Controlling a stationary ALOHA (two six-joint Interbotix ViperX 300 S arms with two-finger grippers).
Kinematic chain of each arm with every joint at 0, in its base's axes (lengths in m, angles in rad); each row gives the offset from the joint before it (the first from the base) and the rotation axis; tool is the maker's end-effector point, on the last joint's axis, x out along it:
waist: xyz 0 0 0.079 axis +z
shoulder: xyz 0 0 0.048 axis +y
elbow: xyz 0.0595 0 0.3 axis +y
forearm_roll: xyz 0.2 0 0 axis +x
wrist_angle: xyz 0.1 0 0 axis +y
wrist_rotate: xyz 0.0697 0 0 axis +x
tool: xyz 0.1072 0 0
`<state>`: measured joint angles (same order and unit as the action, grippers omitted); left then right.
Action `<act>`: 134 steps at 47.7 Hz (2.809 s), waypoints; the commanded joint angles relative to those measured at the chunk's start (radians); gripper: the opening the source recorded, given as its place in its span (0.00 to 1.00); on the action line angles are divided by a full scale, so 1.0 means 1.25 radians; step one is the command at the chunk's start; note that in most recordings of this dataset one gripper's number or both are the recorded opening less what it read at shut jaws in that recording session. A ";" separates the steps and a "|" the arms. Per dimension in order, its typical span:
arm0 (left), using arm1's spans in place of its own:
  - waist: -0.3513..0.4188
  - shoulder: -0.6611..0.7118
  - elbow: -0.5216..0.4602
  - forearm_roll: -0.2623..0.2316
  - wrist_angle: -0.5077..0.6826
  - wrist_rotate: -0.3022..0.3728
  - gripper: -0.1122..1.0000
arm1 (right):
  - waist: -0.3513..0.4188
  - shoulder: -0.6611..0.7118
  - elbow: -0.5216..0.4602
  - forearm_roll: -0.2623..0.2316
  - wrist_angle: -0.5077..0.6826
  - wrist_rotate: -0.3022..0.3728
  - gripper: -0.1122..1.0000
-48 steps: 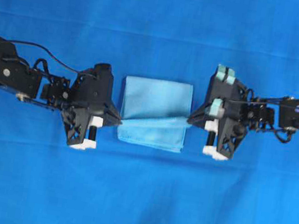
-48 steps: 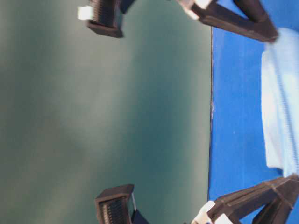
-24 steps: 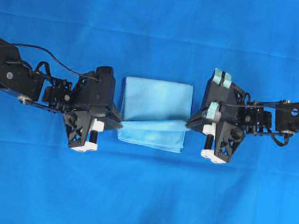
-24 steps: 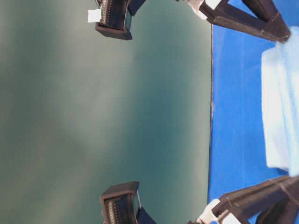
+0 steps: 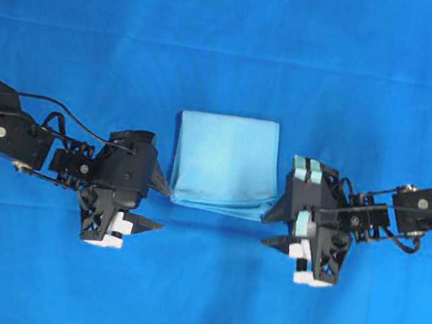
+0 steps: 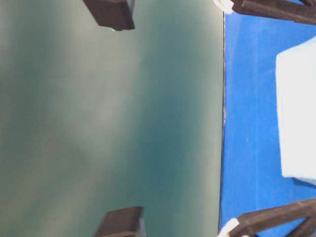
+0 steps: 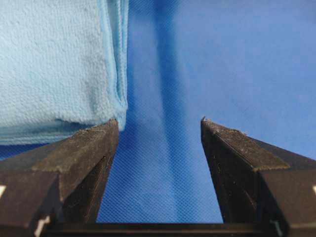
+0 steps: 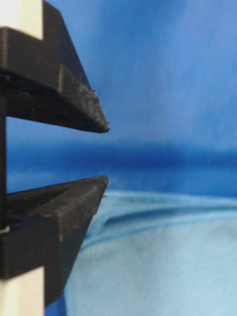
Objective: Fold a vertical towel.
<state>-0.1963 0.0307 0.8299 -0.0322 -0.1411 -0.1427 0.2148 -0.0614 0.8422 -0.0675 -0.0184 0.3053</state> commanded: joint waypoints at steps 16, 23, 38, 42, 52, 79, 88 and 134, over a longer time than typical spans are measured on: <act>0.012 -0.260 -0.004 0.001 0.108 0.001 0.67 | -0.016 -0.241 -0.055 -0.031 0.131 -0.006 0.52; 0.036 -0.367 0.001 0.001 0.148 0.007 0.67 | -0.020 -0.341 -0.061 -0.061 0.183 -0.006 0.52; 0.067 -0.577 0.033 0.001 0.187 0.090 0.66 | -0.021 -0.547 -0.032 -0.130 0.253 -0.004 0.51; 0.082 -0.632 0.050 0.001 0.191 0.103 0.66 | -0.021 -0.609 -0.021 -0.136 0.277 -0.004 0.51; 0.120 -0.776 0.119 0.001 0.229 0.135 0.66 | -0.028 -0.742 0.053 -0.155 0.314 -0.004 0.51; 0.188 -1.114 0.403 0.001 0.237 0.086 0.66 | -0.177 -0.983 0.318 -0.155 0.232 0.050 0.51; 0.199 -1.124 0.418 0.001 0.236 0.083 0.66 | -0.191 -0.988 0.340 -0.152 0.218 0.053 0.51; 0.199 -1.125 0.418 0.001 0.237 0.083 0.66 | -0.193 -0.983 0.345 -0.151 0.225 0.052 0.51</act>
<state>0.0506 -1.3837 1.3652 -0.0307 0.1580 -0.0368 -0.0230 -1.3008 1.2839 -0.2562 0.2669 0.3697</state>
